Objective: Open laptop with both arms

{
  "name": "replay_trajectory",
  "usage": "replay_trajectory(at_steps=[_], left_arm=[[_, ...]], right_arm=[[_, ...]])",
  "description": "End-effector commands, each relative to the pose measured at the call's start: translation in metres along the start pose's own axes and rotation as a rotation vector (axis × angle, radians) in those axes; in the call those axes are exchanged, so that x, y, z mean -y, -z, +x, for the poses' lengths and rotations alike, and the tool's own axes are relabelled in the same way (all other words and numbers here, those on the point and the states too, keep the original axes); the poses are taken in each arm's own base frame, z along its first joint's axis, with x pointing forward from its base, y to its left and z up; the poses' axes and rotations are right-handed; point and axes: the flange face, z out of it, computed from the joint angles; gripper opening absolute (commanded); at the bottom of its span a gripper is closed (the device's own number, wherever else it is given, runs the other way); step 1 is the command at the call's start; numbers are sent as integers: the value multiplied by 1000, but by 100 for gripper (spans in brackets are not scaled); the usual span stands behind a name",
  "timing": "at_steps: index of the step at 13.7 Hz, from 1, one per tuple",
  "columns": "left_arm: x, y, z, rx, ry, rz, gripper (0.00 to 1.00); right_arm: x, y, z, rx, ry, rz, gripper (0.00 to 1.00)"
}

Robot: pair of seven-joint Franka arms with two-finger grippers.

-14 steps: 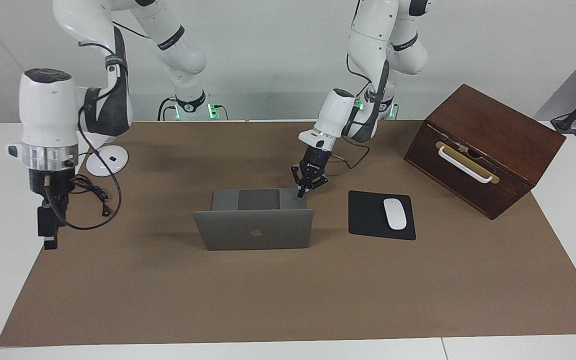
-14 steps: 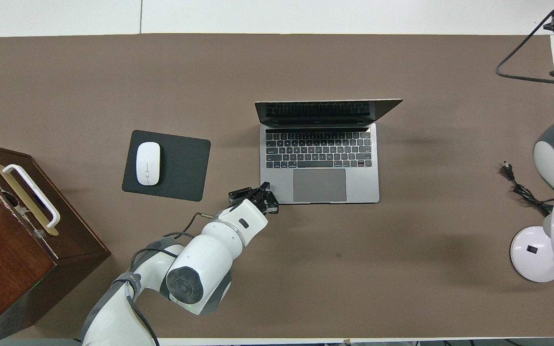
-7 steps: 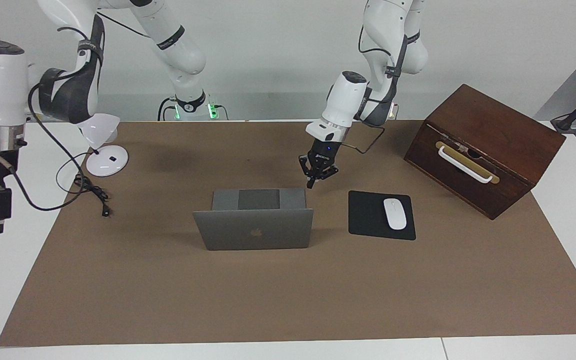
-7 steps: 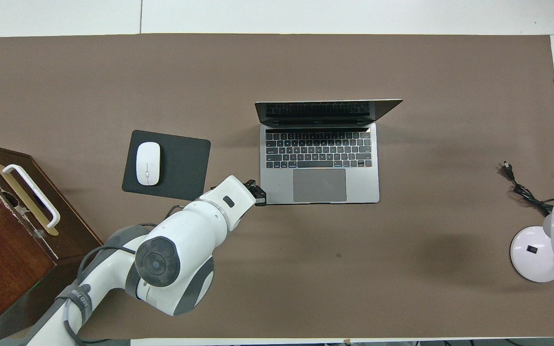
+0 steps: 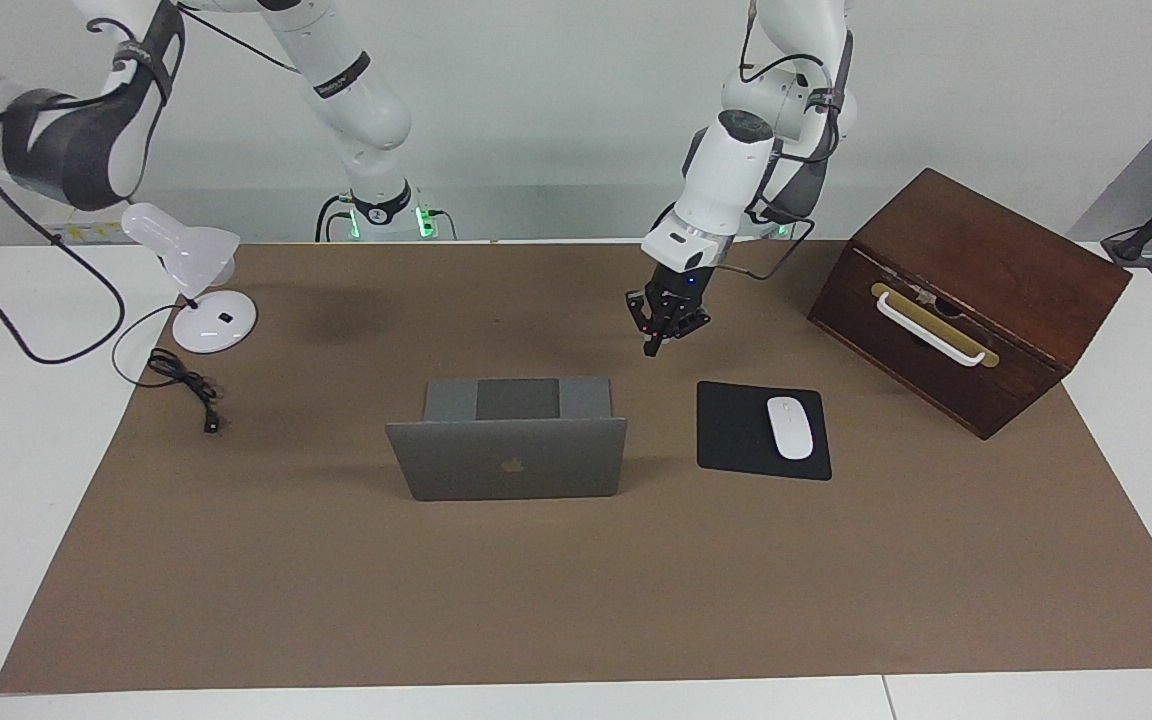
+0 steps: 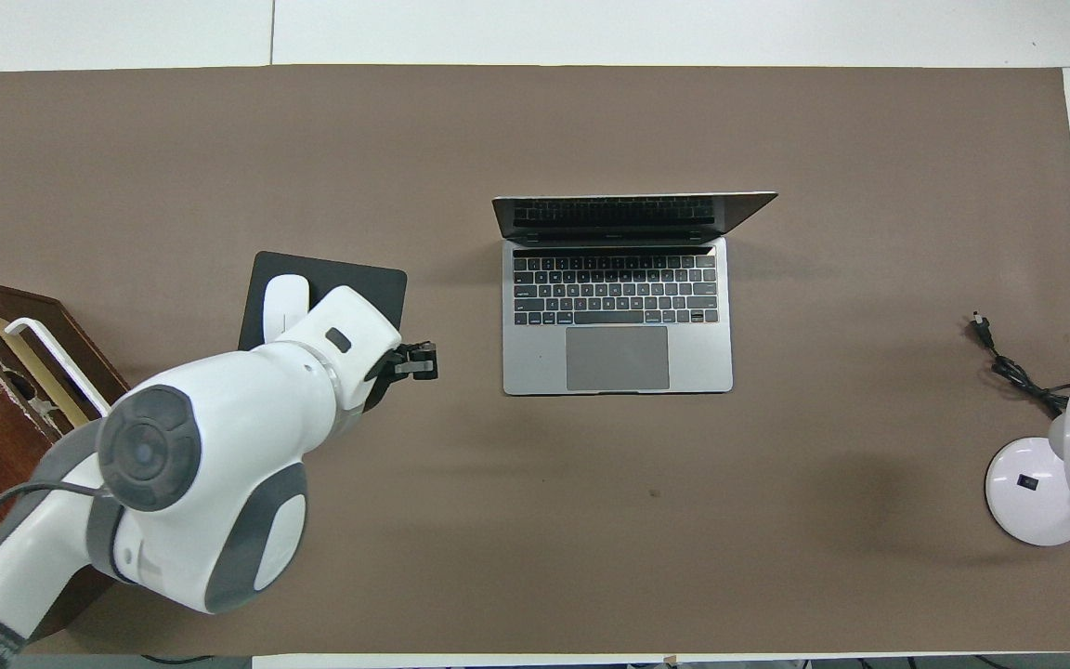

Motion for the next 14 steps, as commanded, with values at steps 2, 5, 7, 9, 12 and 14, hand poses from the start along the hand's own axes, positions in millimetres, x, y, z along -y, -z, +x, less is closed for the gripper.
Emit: replay_trajectory(at_steps=[2,5,7,9,12,14], left_arm=[[44,64,35,51,-12,30,100],[85,91,49,78,-15,92,100],[116,106,53,81,-24,144,100],[161,130,61,114,-79,160,100],[199,157,67,134,-87,169,100],[211,168,69,132,-57,174,100]], right_arm=[[-47,4,-23,131,137,80,100],[-37,6,-42,284,140,142,100],[-22,12,-53,370,131,208,100],[-3,31,-59,422,92,246,100],[68,63,-55,459,40,251,100],[103,81,-57,481,-3,248,100]])
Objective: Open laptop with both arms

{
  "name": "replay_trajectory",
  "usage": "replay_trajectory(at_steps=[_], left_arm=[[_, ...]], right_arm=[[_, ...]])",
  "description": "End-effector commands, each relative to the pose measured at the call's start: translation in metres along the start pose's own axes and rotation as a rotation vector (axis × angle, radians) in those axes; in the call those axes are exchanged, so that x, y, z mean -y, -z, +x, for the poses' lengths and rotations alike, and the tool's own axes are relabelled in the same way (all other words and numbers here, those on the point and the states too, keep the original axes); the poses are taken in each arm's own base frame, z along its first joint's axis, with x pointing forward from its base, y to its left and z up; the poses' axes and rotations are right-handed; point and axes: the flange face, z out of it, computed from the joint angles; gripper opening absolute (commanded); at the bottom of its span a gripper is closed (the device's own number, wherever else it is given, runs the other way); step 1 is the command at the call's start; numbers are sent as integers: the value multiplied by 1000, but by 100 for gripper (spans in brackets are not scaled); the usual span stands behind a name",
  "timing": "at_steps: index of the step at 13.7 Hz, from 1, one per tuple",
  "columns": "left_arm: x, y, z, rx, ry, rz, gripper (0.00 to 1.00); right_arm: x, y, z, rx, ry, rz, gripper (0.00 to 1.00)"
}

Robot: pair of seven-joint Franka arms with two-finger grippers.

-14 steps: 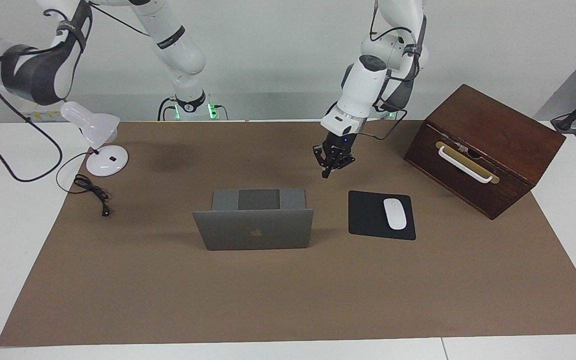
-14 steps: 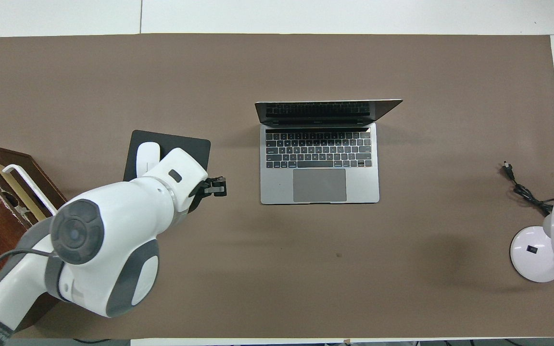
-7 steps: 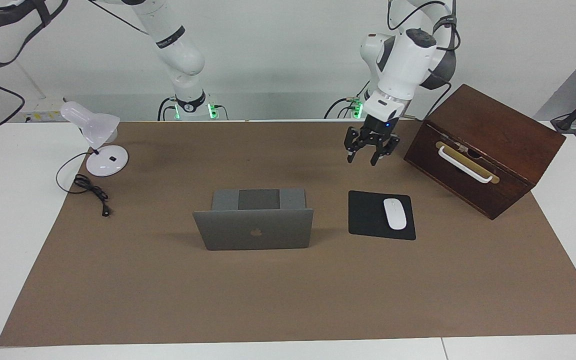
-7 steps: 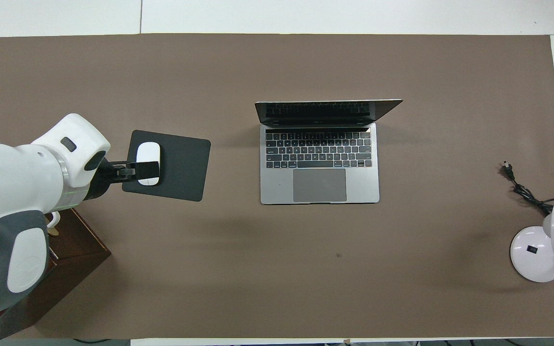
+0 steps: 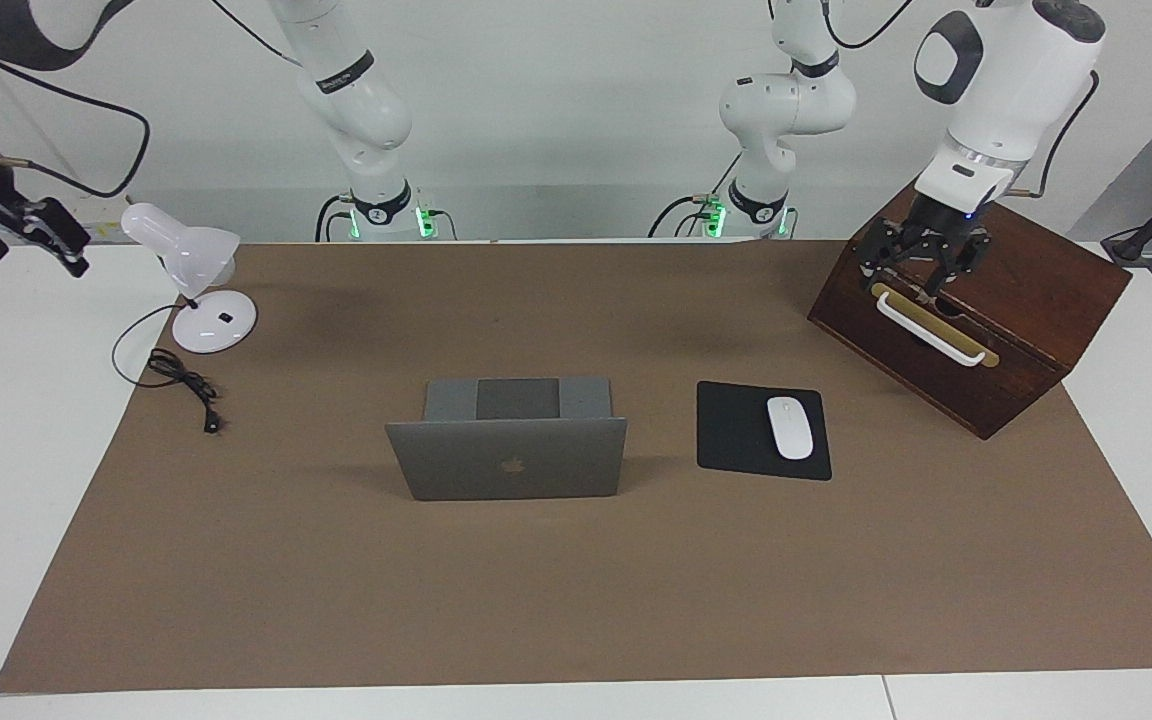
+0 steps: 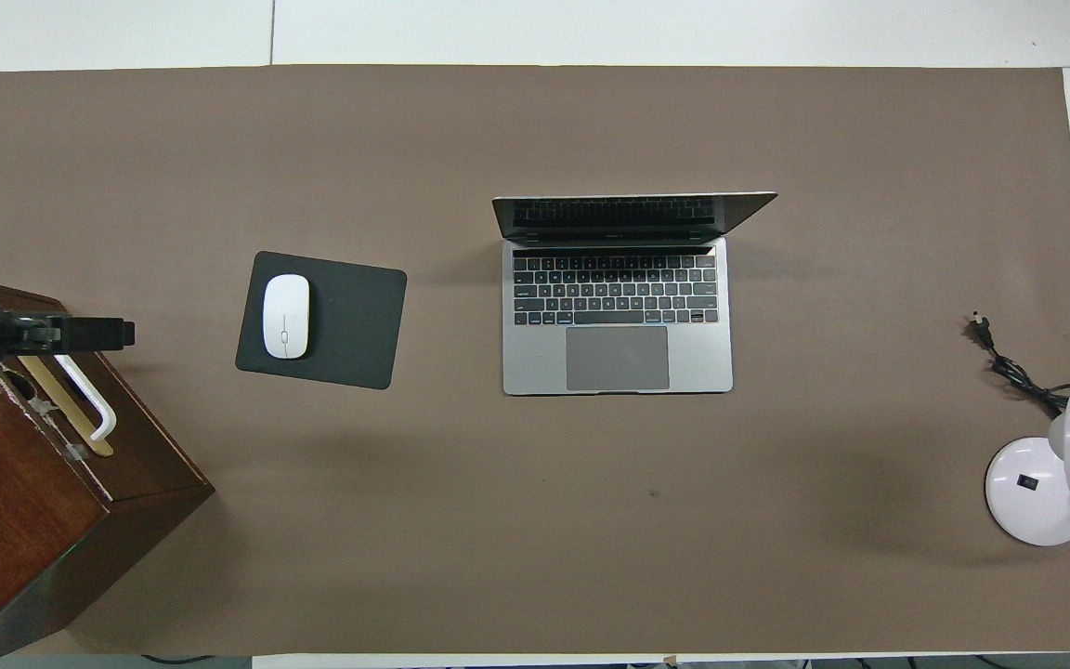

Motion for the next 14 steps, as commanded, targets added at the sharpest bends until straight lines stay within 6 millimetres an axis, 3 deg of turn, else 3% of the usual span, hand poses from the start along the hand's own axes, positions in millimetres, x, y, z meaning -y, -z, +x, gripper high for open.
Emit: replay_trajectory(at_steps=[1,4,8,10,14], left_arm=[[7,16,-2,15,13,19,100],[30,40,13,0,56,28,100],[30,72,37,24,87,23,100],[27,76,44,41,104,23,100],[29,64,66,122,102,16,100]], right_arm=[[42,10,-15,29,-49,21,100],[93,20,-30,40,-78,75,100],[149,29,-44,31,-108,64,100],[154,31,-47,29,-115,64,100],[166,28,-55,32,-89,52,100]])
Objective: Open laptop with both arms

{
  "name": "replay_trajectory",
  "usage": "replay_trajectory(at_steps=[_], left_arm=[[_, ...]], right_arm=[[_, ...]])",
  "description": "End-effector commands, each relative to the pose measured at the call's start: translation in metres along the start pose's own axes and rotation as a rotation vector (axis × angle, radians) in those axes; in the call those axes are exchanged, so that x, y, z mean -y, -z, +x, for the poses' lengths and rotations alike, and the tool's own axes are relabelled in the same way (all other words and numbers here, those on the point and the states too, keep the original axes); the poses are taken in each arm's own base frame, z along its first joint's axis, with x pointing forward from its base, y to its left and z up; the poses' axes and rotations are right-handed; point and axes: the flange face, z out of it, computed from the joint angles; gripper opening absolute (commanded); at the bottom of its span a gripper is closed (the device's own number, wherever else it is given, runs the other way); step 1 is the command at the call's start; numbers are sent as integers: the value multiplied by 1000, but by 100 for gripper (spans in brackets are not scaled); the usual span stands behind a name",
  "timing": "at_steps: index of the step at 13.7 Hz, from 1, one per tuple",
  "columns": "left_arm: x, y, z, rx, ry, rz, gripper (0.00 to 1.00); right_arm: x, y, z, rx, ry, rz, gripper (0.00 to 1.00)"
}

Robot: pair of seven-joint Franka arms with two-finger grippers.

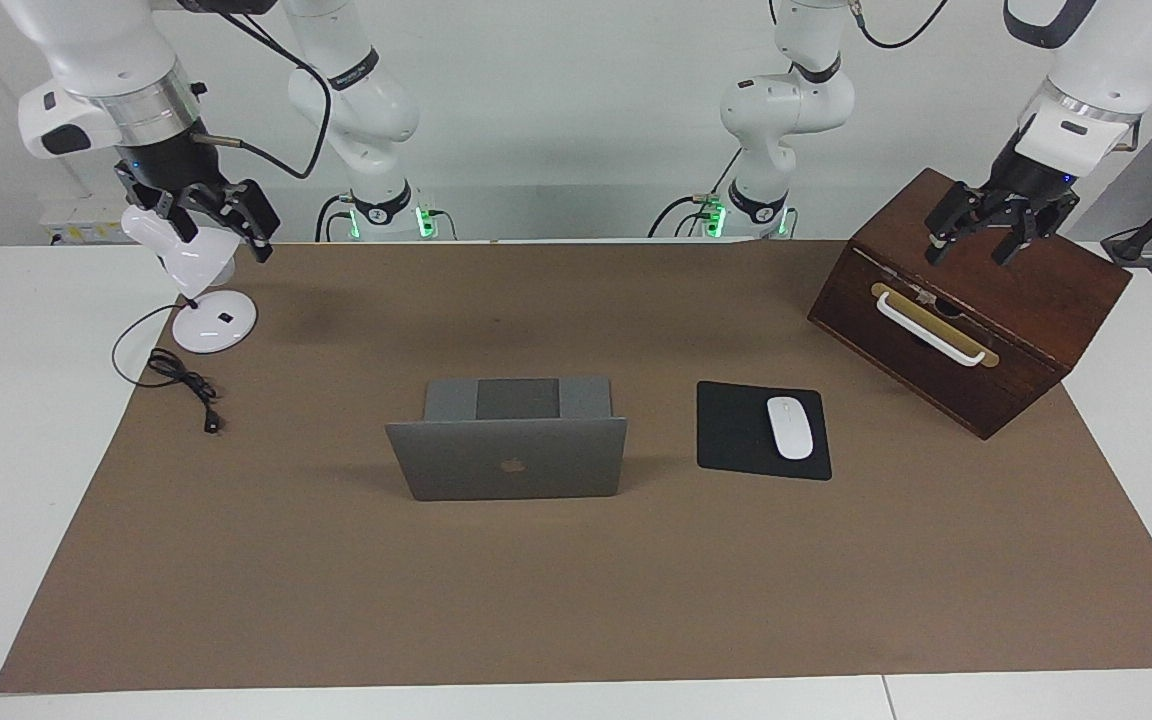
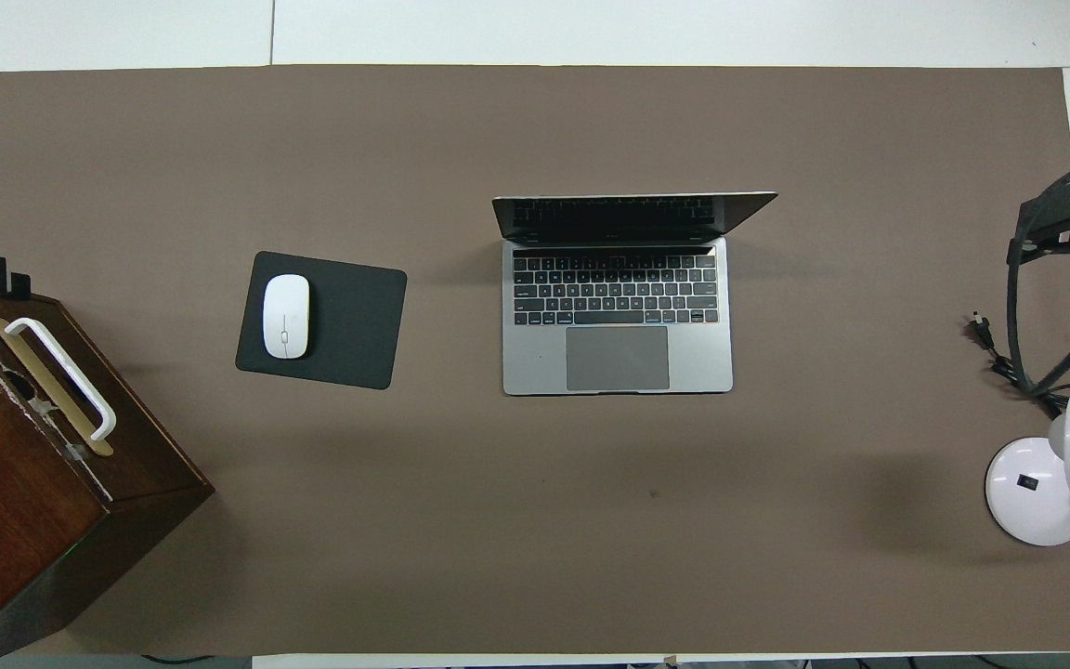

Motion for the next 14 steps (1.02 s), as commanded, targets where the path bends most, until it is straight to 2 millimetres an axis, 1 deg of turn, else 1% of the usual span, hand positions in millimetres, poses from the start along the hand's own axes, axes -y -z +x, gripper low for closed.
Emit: replay_trajectory(at_steps=[1,2,3,4,5,7,8,9,10,12,14], left_arm=[[-2,-4,21,33,6,17,100],[-5,-7,23,34,1,20,100],[-6,-9,26,26,-4,34,100],[-5,-16,26,32,-3,40,100],[-8,-18,24,39,-7,43,100],[-21,-26,20,54,-20,43,100],[-24,-29,19,57,-12,44,100],[-27,-29,18,58,-15,45,100],[-29,-28,18,56,-18,47,100],[-27,-26,19,52,-21,62,100],[-26,-26,19,50,-20,62,100]], right_arm=[[7,-4,-14,13,8,-2,100],[13,-4,-17,15,19,-2,100],[15,-4,-18,16,25,-3,100],[18,-4,-18,18,44,19,100],[20,-3,-17,11,57,46,100],[34,-8,-18,-38,-22,65,100],[42,-4,-24,-43,20,72,100],[43,-2,-28,-46,89,71,100],[38,-5,-31,-29,120,63,100],[38,-2,-33,-38,136,61,100],[38,-3,-32,-40,154,61,100]])
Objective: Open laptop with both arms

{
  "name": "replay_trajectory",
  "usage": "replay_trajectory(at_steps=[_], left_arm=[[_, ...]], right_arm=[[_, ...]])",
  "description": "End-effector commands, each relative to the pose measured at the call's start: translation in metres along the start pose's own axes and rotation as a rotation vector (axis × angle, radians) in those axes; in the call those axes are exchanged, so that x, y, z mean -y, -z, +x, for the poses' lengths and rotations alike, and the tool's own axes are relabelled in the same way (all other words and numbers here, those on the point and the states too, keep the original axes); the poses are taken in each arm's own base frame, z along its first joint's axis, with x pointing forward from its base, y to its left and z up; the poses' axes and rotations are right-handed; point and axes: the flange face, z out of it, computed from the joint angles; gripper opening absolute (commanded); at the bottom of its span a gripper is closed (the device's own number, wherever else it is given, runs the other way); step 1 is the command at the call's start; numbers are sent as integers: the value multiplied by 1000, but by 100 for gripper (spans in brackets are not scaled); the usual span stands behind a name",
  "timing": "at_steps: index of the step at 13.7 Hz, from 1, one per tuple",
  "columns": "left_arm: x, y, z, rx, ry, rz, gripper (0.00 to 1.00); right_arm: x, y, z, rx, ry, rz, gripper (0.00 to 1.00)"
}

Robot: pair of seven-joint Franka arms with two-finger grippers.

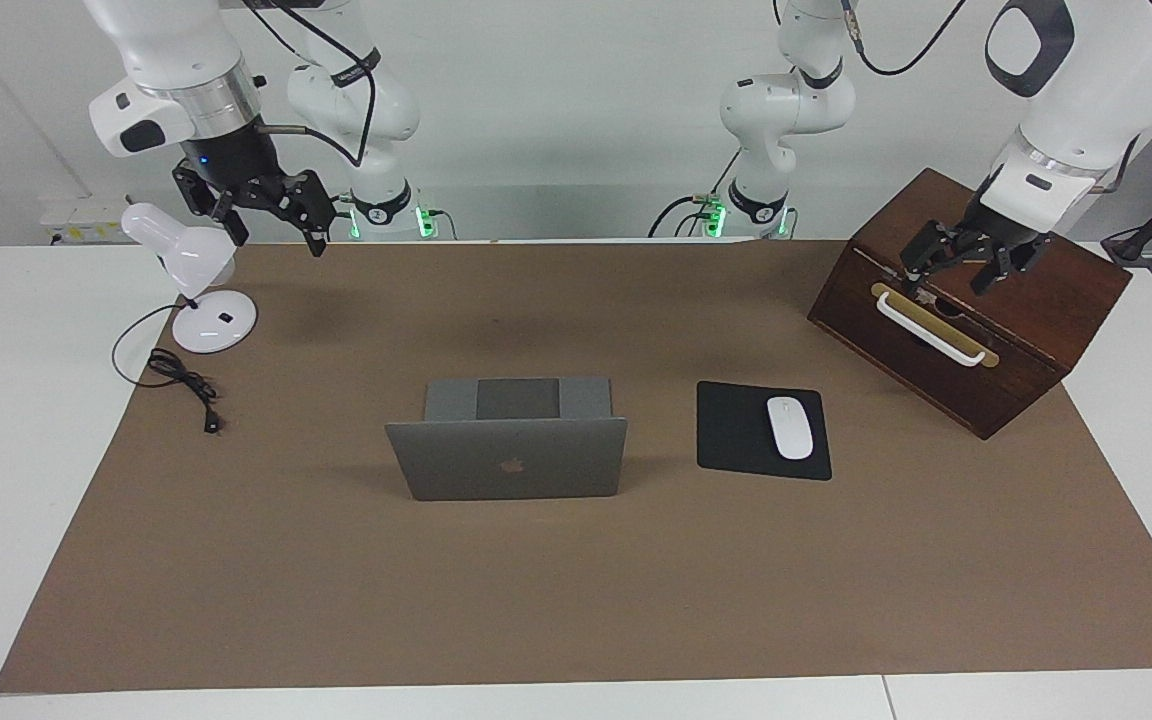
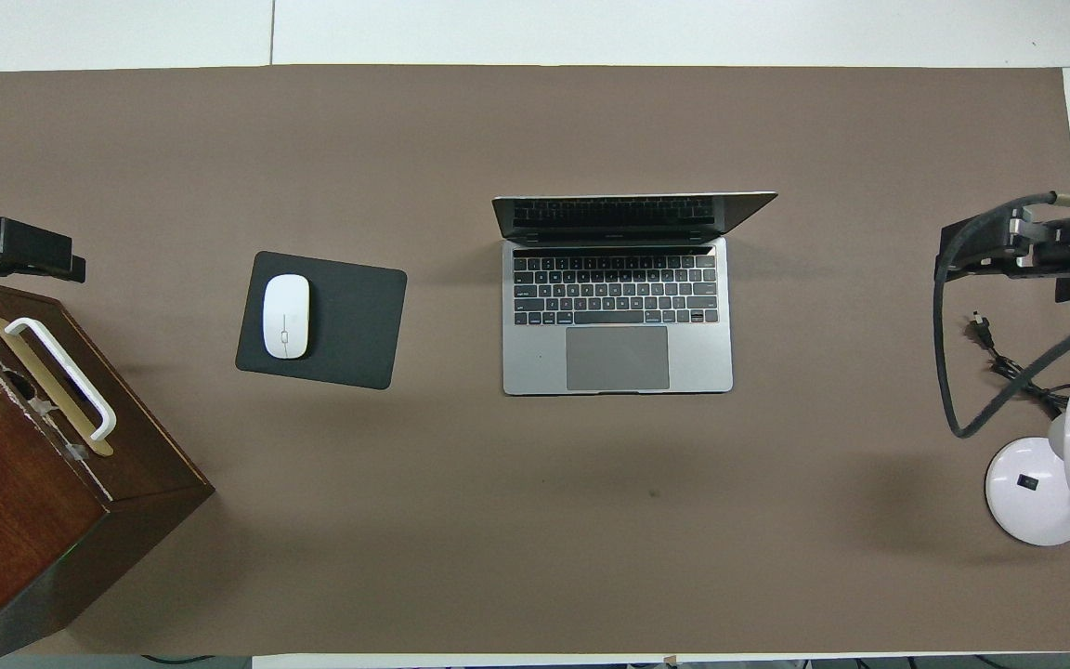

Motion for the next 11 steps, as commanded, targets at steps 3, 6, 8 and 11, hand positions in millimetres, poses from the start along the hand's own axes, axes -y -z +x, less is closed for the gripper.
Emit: replay_trajectory(at_steps=[3,6,8,11], left_arm=[[2,3,-4,-2,15,24,100],[3,3,-5,1,16,24,100],[4,3,-5,4,18,25,100],[9,5,-5,6,19,42,100]], right_arm=[[-2,-2,-2,-12,75,21,100],[-9,-4,3,-23,87,27,100],[-24,-9,12,-25,94,29,100],[-37,-13,21,-30,114,22,100]])
